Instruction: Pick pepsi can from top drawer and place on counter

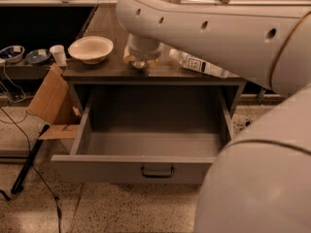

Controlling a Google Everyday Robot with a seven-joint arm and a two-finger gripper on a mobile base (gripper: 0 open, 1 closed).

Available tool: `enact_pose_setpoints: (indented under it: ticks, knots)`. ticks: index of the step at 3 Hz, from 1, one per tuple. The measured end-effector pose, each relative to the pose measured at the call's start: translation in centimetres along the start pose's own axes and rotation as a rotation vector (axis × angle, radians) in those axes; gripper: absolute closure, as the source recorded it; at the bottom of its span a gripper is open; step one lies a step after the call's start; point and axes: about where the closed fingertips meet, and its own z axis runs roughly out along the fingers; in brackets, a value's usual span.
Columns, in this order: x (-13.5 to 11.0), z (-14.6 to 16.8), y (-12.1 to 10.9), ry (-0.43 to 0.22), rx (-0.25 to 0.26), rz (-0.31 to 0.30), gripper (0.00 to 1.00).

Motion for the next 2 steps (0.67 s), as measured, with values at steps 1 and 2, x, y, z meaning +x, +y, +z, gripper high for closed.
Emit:
enact_pose_setpoints:
  ticks: [1,2]
  knots:
    - [-0.18,0.27,-0.43,0.001,0.023,0.015,0.58]
    - [-0.34,0.26,-0.76,-0.001,0.039,0.026,0.35]
